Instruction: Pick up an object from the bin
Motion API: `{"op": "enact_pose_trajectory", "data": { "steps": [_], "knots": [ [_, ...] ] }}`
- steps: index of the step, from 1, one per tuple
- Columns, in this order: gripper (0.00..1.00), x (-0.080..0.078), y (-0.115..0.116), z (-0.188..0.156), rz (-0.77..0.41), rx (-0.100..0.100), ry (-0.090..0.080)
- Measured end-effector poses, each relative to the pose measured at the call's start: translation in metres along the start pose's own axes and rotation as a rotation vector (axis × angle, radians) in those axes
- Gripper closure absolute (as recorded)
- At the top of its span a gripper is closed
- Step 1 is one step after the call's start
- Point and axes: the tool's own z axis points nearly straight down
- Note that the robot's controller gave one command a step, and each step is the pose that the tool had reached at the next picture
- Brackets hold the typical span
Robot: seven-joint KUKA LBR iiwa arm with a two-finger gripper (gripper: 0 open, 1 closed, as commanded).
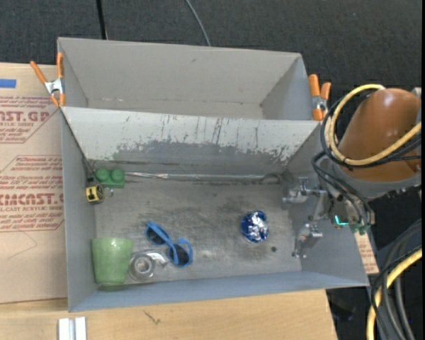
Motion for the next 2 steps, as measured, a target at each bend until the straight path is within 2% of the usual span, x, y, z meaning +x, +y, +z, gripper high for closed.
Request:
{"op": "enact_pose_trajectory", "data": {
  "steps": [1, 2],
  "knots": [
    [0.00, -0.036, 0.057, 0.120, -0.139, -0.001, -0.006],
    [0.00, -0.037, -0.006, 0.122, -0.450, 0.004, -0.014]
  ]
}}
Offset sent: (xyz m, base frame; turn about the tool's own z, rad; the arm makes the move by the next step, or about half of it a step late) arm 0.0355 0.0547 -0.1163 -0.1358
